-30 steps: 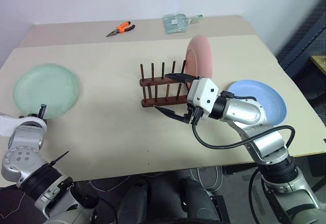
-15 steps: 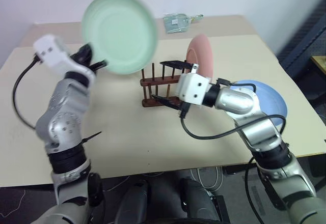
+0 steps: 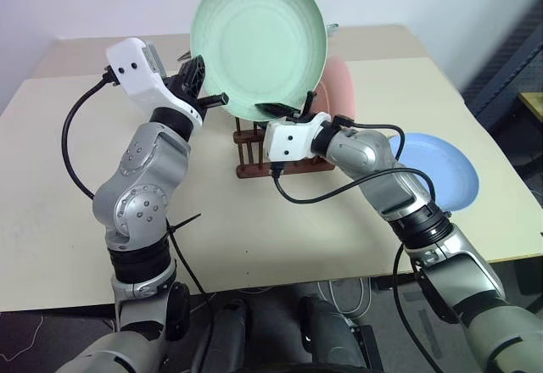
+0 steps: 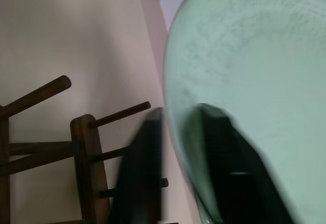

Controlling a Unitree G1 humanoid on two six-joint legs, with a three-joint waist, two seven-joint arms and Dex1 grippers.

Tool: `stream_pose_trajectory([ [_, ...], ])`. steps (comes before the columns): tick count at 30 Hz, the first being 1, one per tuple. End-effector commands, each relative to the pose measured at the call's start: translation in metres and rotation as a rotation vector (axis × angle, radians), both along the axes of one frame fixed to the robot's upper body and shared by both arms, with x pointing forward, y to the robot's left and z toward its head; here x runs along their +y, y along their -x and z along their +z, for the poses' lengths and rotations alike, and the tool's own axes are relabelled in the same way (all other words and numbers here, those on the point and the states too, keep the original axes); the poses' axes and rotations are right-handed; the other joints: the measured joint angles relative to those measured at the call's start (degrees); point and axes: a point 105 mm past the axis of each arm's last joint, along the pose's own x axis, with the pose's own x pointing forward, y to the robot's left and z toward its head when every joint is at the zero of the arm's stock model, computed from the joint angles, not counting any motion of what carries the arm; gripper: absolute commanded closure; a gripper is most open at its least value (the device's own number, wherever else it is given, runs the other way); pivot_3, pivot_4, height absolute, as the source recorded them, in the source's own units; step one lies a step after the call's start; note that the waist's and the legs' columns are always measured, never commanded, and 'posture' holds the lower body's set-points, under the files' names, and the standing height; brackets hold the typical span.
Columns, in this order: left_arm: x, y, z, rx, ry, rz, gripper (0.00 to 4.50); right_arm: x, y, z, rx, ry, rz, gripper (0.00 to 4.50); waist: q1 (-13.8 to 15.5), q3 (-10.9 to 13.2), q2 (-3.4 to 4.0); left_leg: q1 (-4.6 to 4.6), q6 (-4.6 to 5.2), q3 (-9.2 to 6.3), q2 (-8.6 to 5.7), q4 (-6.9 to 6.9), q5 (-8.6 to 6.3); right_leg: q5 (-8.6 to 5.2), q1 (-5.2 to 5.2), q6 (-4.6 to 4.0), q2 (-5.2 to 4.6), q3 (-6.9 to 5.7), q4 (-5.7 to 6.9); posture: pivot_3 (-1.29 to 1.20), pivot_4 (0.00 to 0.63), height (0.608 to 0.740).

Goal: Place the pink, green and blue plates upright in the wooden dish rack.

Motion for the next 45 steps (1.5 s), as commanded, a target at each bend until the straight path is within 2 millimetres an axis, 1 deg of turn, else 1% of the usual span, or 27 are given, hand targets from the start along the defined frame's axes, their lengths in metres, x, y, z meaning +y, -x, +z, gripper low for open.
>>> stream_pose_trajectory([
  [1,-0.001,0.008,0.010,-0.052,0.047,-0.037,3.84,0.003,0.006,0.017,-0.081,-0.022,0.022,4.50,-0.03,0.00,0.00,0.00,0.00,0.00,0.00,0.00,0.00,0.00,0.00,0.00,0.01,0.00,0.00,0.00,0.150,0.740],
  [2,0.001,0.008,0.014,-0.065,0.076,-0.040,3.49,0.003,0.006,0.016,-0.087,-0.016,0.020,4.50,0.02,0.00,0.00,0.00,0.00,0.00,0.01,0.00,0.00,0.00,0.00,0.00,0.01,0.00,0.00,0.00,0.150,0.740],
  [4,0.009,0.012,0.028,-0.126,0.163,-0.036,2.51,0.002,0.005,0.016,-0.096,-0.009,0.012,4.50,-0.02,0.00,0.00,-0.01,0.00,-0.01,0.01,0.02,0.00,0.00,0.00,0.00,0.00,0.00,0.00,0.00,0.150,0.740],
  [6,0.038,0.016,0.047,-0.214,0.268,0.054,1.57,0.001,0.005,0.016,-0.101,-0.008,0.007,4.50,-0.04,0.01,-0.01,-0.01,-0.01,-0.01,0.02,0.02,0.00,0.00,-0.01,0.00,0.01,-0.01,0.00,0.00,0.150,0.740],
  [7,0.056,0.018,0.053,-0.252,0.241,0.138,1.57,0.000,0.004,0.019,-0.091,-0.039,0.006,4.50,-0.10,0.01,-0.01,-0.01,-0.02,0.00,0.02,0.01,0.01,0.00,-0.02,-0.01,0.02,-0.01,0.00,0.00,0.150,0.740],
  [8,0.070,0.021,0.058,-0.281,0.176,0.215,1.57,-0.001,0.005,0.023,-0.076,-0.086,0.004,4.50,-0.32,0.01,-0.01,0.00,-0.03,0.01,0.02,0.00,0.02,0.01,-0.02,-0.01,0.03,-0.01,0.00,0.00,0.150,0.740],
  [10,0.097,0.028,0.062,-0.330,0.015,0.361,1.57,-0.004,0.010,0.040,-0.040,-0.230,0.035,4.50,-0.48,0.00,0.00,0.06,-0.07,0.06,0.03,-0.07,0.04,0.02,-0.03,-0.04,0.07,0.02,0.01,0.00,0.150,0.740],
  [11,0.107,0.030,0.060,-0.334,-0.067,0.418,1.57,-0.007,0.015,0.049,-0.018,-0.301,0.062,4.50,-0.44,0.02,0.03,0.08,-0.07,0.06,0.04,-0.10,0.04,0.02,-0.02,-0.04,0.09,0.03,0.01,0.00,0.150,0.740],
  [12,0.115,0.032,0.058,-0.337,-0.152,0.460,1.57,-0.010,0.019,0.056,0.010,-0.366,0.093,4.50,-0.31,0.02,0.04,0.08,-0.07,0.06,0.04,-0.11,0.04,0.02,-0.02,-0.04,0.08,0.03,0.01,0.00,0.150,0.740],
  [14,0.123,0.031,0.040,-0.295,-0.363,0.505,1.57,-0.017,0.036,0.070,0.125,-0.524,0.200,4.50,-0.22,0.02,0.04,0.05,-0.05,0.02,0.04,-0.10,0.03,0.02,-0.01,-0.04,0.07,0.02,0.00,0.00,0.150,0.740],
  [15,0.125,0.030,0.033,-0.277,-0.426,0.507,1.57,-0.018,0.041,0.073,0.166,-0.567,0.237,4.50,0.01,0.03,0.06,0.05,-0.03,0.01,0.04,-0.11,0.02,0.02,0.00,-0.04,0.05,0.02,-0.01,0.00,0.150,0.740],
  [16,0.122,0.029,0.021,-0.258,-0.498,0.486,1.57,-0.020,0.049,0.078,0.239,-0.645,0.293,4.50,0.18,0.03,0.05,0.05,-0.01,-0.03,0.04,-0.10,0.01,0.02,0.02,-0.04,0.03,0.01,0.00,0.00,0.150,0.740],
  [18,0.112,0.025,-0.015,-0.170,-0.576,0.383,1.57,-0.024,0.065,0.087,0.460,-0.822,0.419,4.50,0.22,0.03,0.06,0.02,0.02,-0.14,0.09,-0.08,-0.01,0.02,0.05,-0.05,-0.01,-0.04,-0.02,0.00,0.150,0.740],
  [20,0.092,0.027,-0.046,-0.114,-0.619,0.244,1.57,-0.024,0.079,0.088,0.627,-0.911,0.504,4.50,0.11,0.04,0.08,0.02,0.05,-0.34,0.13,-0.08,-0.03,0.01,0.06,-0.06,-0.07,-0.03,-0.01,0.00,0.150,0.740],
  [22,0.068,0.032,-0.067,-0.090,-0.634,0.110,1.57,-0.023,0.083,0.084,0.747,-0.982,0.526,4.50,0.02,0.04,0.08,0.02,0.06,-0.34,0.13,-0.08,-0.04,0.01,0.03,-0.07,-0.09,-0.02,0.00,0.00,0.150,0.740],
  [24,0.044,0.039,-0.083,-0.070,-0.636,-0.032,1.57,-0.023,0.081,0.079,0.846,-1.069,0.509,4.50,-0.04,0.04,0.09,0.02,0.06,-0.34,0.18,-0.09,-0.04,-0.01,-0.01,-0.15,-0.07,-0.03,0.02,0.00,0.150,0.740],
  [27,0.026,0.048,-0.097,-0.043,-0.618,-0.167,1.57,-0.026,0.075,0.072,0.922,-1.147,0.462,4.50,-0.27,0.07,0.18,0.02,0.06,-0.28,0.21,-0.10,-0.04,-0.05,-0.05,-0.27,-0.07,-0.02,0.02,0.00,0.150,0.740],
  [31,0.002,0.066,-0.108,-0.001,-0.595,-0.351,1.57,-0.027,0.069,0.061,0.957,-1.162,0.405,4.50,-0.31,0.07,0.23,0.02,0.06,-0.23,0.21,-0.12,-0.04,-0.05,-0.07,-0.27,-0.06,0.00,0.01,0.00,0.150,0.740],
  [35,-0.010,0.077,-0.109,0.021,-0.582,-0.456,1.57,-0.033,0.058,0.056,0.980,-1.208,0.352,4.50,-0.26,0.08,0.25,0.02,0.07,-0.21,0.21,-0.09,-0.03,-0.05,-0.06,-0.26,-0.05,0.00,0.02,0.00,0.150,0.740],
  [39,-0.027,0.086,-0.110,0.030,-0.590,-0.548,1.57,-0.036,0.047,0.044,1.079,-1.233,0.305,4.50,-0.26,0.07,0.26,0.02,0.07,-0.21,0.21,-0.08,-0.03,-0.05,-0.05,-0.25,-0.04,0.00,0.02,0.00,0.150,0.740],
  [43,-0.038,0.090,-0.109,0.019,-0.610,-0.591,1.57,-0.036,0.039,0.036,1.127,-1.224,0.257,4.50,-0.31,0.07,0.26,0.02,0.08,-0.20,0.21,-0.08,-0.03,-0.04,-0.04,-0.24,-0.02,0.00,0.02,0.00,0.150,0.740],
  [45,-0.042,0.090,-0.107,0.012,-0.611,-0.600,1.53,-0.038,0.034,0.035,1.121,-1.223,0.233,3.81,-0.36,0.08,0.28,0.03,0.08,-0.19,0.21,-0.08,-0.03,-0.04,-0.04,-0.24,-0.01,0.00,0.03,0.00,0.150,0.740],
])
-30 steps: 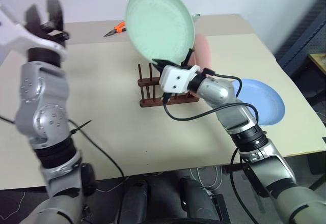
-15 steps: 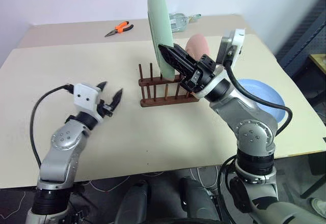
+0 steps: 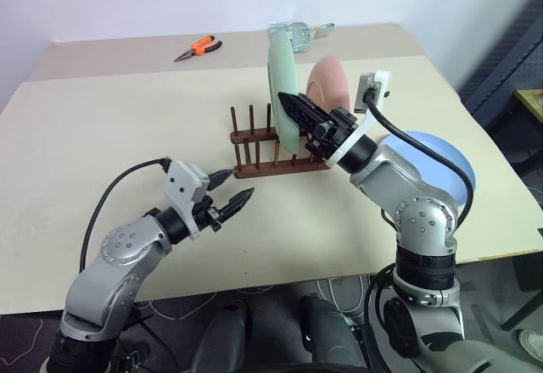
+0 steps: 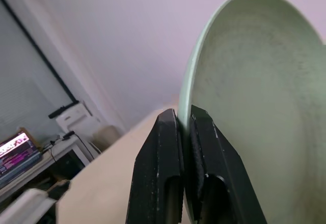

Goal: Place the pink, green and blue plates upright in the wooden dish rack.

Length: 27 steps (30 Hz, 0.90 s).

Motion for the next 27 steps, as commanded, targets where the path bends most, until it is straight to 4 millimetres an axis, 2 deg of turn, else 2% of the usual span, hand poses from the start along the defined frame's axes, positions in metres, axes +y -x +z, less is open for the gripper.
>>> stream_pose_trajectory([
  [1,-0.011,0.006,0.014,-0.056,-0.001,-0.046,1.53,0.000,-0.001,0.014,-0.048,0.008,-0.002,3.56,-0.01,0.01,0.02,0.00,0.00,0.01,0.00,0.00,0.00,0.00,0.00,0.00,0.00,0.00,0.00,0.00,0.150,0.740],
  [6,-0.019,0.007,0.013,-0.051,0.006,-0.064,1.53,-0.003,-0.004,0.024,-0.186,0.129,-0.091,1.15,0.06,0.02,0.04,-0.01,0.00,0.03,-0.02,0.02,0.00,0.00,0.00,0.01,-0.01,0.00,-0.02,0.00,0.150,0.740],
  [10,-0.021,0.007,0.011,-0.041,0.019,-0.072,1.53,-0.004,0.000,0.034,-0.321,0.227,-0.124,1.15,0.05,0.02,0.04,-0.01,0.00,0.18,-0.02,0.02,0.00,0.04,0.00,0.09,0.00,0.00,-0.02,0.00,0.150,0.740],
  [14,-0.022,0.004,0.009,-0.037,0.021,-0.077,1.53,-0.014,0.018,0.056,-0.575,0.402,-0.155,1.15,0.23,0.05,0.09,-0.05,0.00,0.20,-0.03,0.06,0.00,0.03,0.00,0.09,-0.03,0.00,-0.05,0.00,0.150,0.740],
  [16,-0.022,0.001,0.009,-0.045,0.017,-0.077,1.53,-0.042,0.020,0.074,-0.643,0.450,-0.249,1.15,0.36,0.05,0.09,-0.07,0.02,0.21,-0.04,0.07,-0.01,0.02,0.01,0.10,-0.04,-0.01,-0.06,0.00,0.150,0.740],
  [18,-0.022,-0.001,0.008,-0.050,0.009,-0.083,1.53,-0.074,0.019,0.082,-0.633,0.487,-0.330,1.15,0.60,0.04,0.07,-0.09,0.02,0.18,-0.04,0.10,-0.01,-0.03,0.06,0.03,-0.04,-0.03,-0.11,0.00,0.150,0.740],
  [20,-0.024,-0.002,0.006,-0.051,-0.002,-0.099,1.53,-0.108,0.016,0.071,-0.559,0.552,-0.416,1.15,0.93,0.02,0.04,-0.11,0.07,0.18,-0.06,0.12,-0.04,-0.06,0.10,0.02,-0.08,-0.04,-0.17,0.00,0.150,0.740],
  [22,-0.026,-0.005,0.004,-0.048,-0.007,-0.112,1.53,-0.137,0.015,0.043,-0.478,0.700,-0.488,1.15,1.36,-0.01,-0.01,-0.10,0.15,0.18,-0.06,0.12,-0.08,-0.08,0.17,0.05,-0.09,-0.04,-0.23,0.00,0.150,0.740],
  [24,-0.026,-0.009,0.003,-0.046,-0.004,-0.116,1.53,-0.152,0.022,0.002,-0.350,0.829,-0.449,1.15,1.54,-0.02,0.03,-0.09,0.19,0.24,-0.05,0.10,-0.11,-0.09,0.17,0.06,-0.11,-0.03,-0.25,0.00,0.150,0.740],
  [27,-0.028,-0.013,0.003,-0.046,-0.003,-0.142,1.53,-0.163,0.028,-0.061,-0.189,1.019,-0.407,1.15,1.23,-0.02,0.19,-0.07,0.19,0.34,-0.02,0.13,-0.11,-0.09,0.13,0.07,-0.11,0.02,-0.18,0.00,0.150,0.740],
])
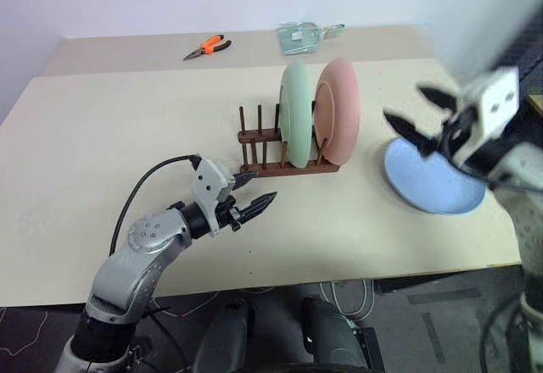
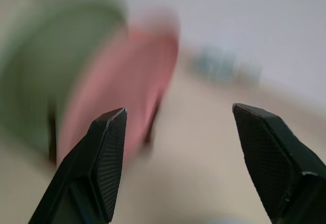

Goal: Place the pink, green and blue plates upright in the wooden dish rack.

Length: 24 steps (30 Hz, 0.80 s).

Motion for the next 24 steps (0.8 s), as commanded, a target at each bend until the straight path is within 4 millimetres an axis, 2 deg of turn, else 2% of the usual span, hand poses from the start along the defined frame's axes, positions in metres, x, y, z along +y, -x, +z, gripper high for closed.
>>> stream_pose_trajectory([
  [1,-0.007,0.000,0.010,-0.054,0.008,-0.051,1.53,-0.003,0.007,-0.035,0.065,0.160,-0.028,1.15,-0.37,-0.03,0.06,0.01,0.00,0.04,0.00,0.03,0.00,0.00,-0.01,0.00,0.00,0.03,0.04,0.00,0.150,0.740],
  [4,-0.010,-0.002,0.011,-0.060,0.011,-0.066,1.53,-0.017,0.000,-0.075,0.137,0.205,-0.131,1.15,-1.09,-0.04,0.08,0.04,0.00,0.09,0.00,0.11,0.01,-0.01,0.02,-0.03,0.01,0.10,0.05,0.00,0.150,0.740],
  [6,-0.012,-0.003,0.012,-0.063,0.013,-0.067,1.53,-0.026,-0.007,-0.089,0.133,0.262,-0.190,1.15,-1.02,-0.04,0.08,0.05,0.00,0.12,-0.01,0.14,0.01,0.00,0.04,-0.03,0.02,0.12,0.05,0.00,0.150,0.740],
  [9,-0.012,-0.003,0.013,-0.070,0.014,-0.065,1.53,-0.039,-0.019,-0.095,0.130,0.258,-0.275,1.98,-1.05,-0.04,0.12,0.05,0.00,0.11,-0.01,0.12,0.01,0.00,0.03,-0.02,0.02,0.12,0.04,0.00,0.150,0.740],
  [13,-0.008,-0.004,0.013,-0.072,0.010,-0.049,1.53,-0.042,-0.025,-0.095,0.118,0.257,-0.293,4.10,-0.80,-0.04,0.11,0.04,0.00,0.09,-0.03,0.13,0.01,0.01,0.04,0.00,0.02,0.13,0.04,0.00,0.150,0.740],
  [14,-0.006,-0.004,0.012,-0.071,0.008,-0.043,1.53,-0.041,-0.026,-0.091,0.105,0.241,-0.294,4.47,-0.83,-0.05,0.11,0.03,0.00,0.07,-0.03,0.12,0.01,0.01,0.04,0.02,0.02,0.13,0.04,0.00,0.150,0.740],
  [16,-0.005,-0.004,0.012,-0.071,0.006,-0.037,1.53,-0.037,-0.028,-0.084,0.076,0.211,-0.291,4.47,-0.85,-0.05,0.11,0.03,0.00,0.07,-0.03,0.13,0.01,0.02,0.04,0.04,0.02,0.13,0.04,0.00,0.150,0.740],
  [18,-0.002,-0.005,0.012,-0.073,0.005,-0.023,1.53,-0.030,-0.033,-0.054,-0.029,0.153,-0.278,4.47,-0.96,-0.04,0.12,0.04,0.00,0.05,-0.03,0.12,0.01,0.02,0.04,0.04,0.03,0.13,0.06,0.00,0.150,0.740],
  [22,0.006,-0.010,0.010,-0.084,-0.006,0.020,1.53,-0.014,-0.036,0.024,-0.301,0.053,-0.250,4.47,-1.28,0.02,0.27,0.08,0.00,0.03,-0.02,0.13,0.02,0.03,0.02,0.04,0.03,0.21,0.11,0.00,0.150,0.740],
  [24,0.019,-0.019,0.009,-0.119,-0.026,0.095,1.53,0.018,-0.022,0.101,-0.501,-0.219,-0.084,4.47,-1.48,0.06,0.33,0.10,0.00,0.03,-0.01,0.12,0.02,0.08,0.01,0.14,0.06,0.19,0.13,0.00,0.150,0.740],
])
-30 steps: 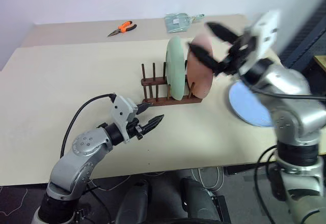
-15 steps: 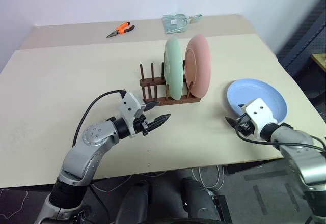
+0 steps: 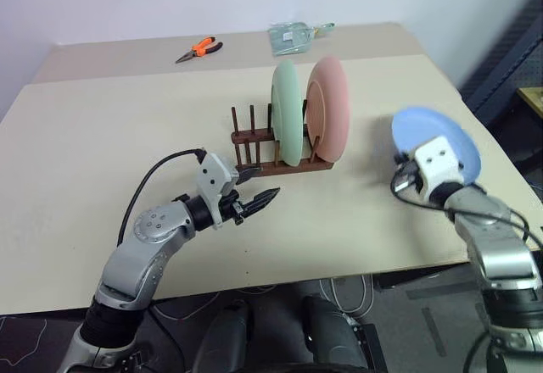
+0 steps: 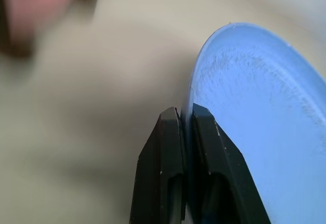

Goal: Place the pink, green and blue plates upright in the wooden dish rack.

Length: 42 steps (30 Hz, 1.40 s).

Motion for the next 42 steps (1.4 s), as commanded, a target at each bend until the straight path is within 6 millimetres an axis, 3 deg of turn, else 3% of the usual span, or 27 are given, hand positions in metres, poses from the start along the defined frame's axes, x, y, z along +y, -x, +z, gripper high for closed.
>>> stream_pose_trajectory([
  [1,0.025,-0.014,0.004,-0.083,-0.017,0.135,1.53,0.053,0.036,0.142,-0.447,-0.325,0.321,4.47,-0.53,0.12,0.21,0.01,0.00,-0.03,0.04,0.00,0.00,0.02,-0.03,-0.02,0.02,0.03,0.01,0.00,0.150,0.740],
  [3,0.036,-0.020,0.001,-0.093,-0.021,0.191,1.53,0.080,0.057,0.169,-0.461,-0.498,0.544,4.47,-0.14,0.07,0.21,0.01,0.00,-0.11,0.03,-0.07,0.01,0.03,-0.07,0.04,0.02,0.03,0.07,0.00,0.150,0.740],
  [7,0.062,-0.019,-0.009,-0.075,-0.025,0.267,1.53,0.128,0.091,0.195,-0.398,-0.794,0.930,4.47,0.46,-0.17,-0.16,-0.03,0.00,-0.58,0.13,-0.24,-0.01,0.01,0.01,-0.02,0.06,-0.38,-0.02,0.00,0.150,0.740],
  [10,0.076,-0.013,-0.013,-0.064,-0.029,0.308,1.53,0.150,0.098,0.200,-0.264,-1.056,1.113,4.47,0.14,-0.09,-0.04,-0.08,0.00,-0.44,-0.05,-0.18,-0.01,0.02,-0.05,-0.04,-0.17,-0.25,-0.02,0.00,0.150,0.740],
  [13,0.084,-0.008,-0.016,-0.055,-0.036,0.329,1.53,0.172,0.091,0.189,-0.059,-1.236,1.207,4.47,0.23,-0.08,-0.01,-0.06,0.01,-0.40,-0.07,-0.15,0.00,-0.05,-0.06,-0.18,-0.18,-0.19,-0.01,0.00,0.150,0.740],
  [18,0.082,-0.001,-0.016,-0.055,-0.028,0.334,1.53,0.212,0.052,0.144,0.261,-1.324,1.035,4.47,-0.11,-0.11,0.02,-0.04,0.00,-0.38,-0.04,-0.18,0.00,-0.01,-0.14,-0.13,-0.12,-0.18,0.09,0.00,0.150,0.740],
  [22,0.074,0.004,-0.014,-0.052,-0.009,0.324,1.53,0.230,0.041,0.122,0.342,-1.274,0.940,4.47,-0.07,-0.10,0.04,-0.07,-0.01,-0.37,-0.04,-0.19,0.01,0.03,-0.21,-0.05,-0.11,-0.18,0.14,0.00,0.150,0.740],
  [29,0.062,0.009,-0.013,-0.035,0.002,0.283,1.53,0.232,0.031,0.116,0.339,-1.290,0.845,4.47,-0.10,-0.10,0.04,-0.08,-0.01,-0.36,-0.02,-0.19,0.01,0.04,-0.22,-0.04,-0.04,-0.19,0.15,0.00,0.150,0.740],
  [37,0.053,0.007,-0.012,-0.034,0.007,0.253,1.53,0.238,-0.001,0.089,0.426,-1.262,0.625,4.47,-0.15,-0.10,0.06,-0.07,-0.01,-0.34,-0.01,-0.19,0.01,0.04,-0.22,-0.04,-0.01,-0.19,0.16,0.00,0.150,0.740],
  [38,0.053,0.007,-0.012,-0.033,0.007,0.252,1.53,0.238,-0.003,0.088,0.431,-1.258,0.612,3.80,-0.16,-0.10,0.06,-0.07,-0.01,-0.34,-0.01,-0.19,0.01,0.04,-0.22,-0.04,-0.01,-0.19,0.17,0.00,0.150,0.740],
  [39,0.052,0.007,-0.013,-0.033,0.007,0.251,1.53,0.238,-0.005,0.087,0.428,-1.253,0.599,3.50,-0.15,-0.10,0.06,-0.07,-0.01,-0.34,-0.01,-0.19,0.01,0.04,-0.22,-0.04,0.00,-0.19,0.17,0.00,0.150,0.740],
  [42,0.051,0.008,-0.014,-0.027,0.008,0.251,1.53,0.237,-0.006,0.099,0.350,-1.188,0.613,2.01,-0.15,-0.09,0.07,-0.07,-0.01,-0.34,-0.01,-0.20,0.01,0.04,-0.22,-0.04,0.00,-0.19,0.15,0.00,0.150,0.740],
])
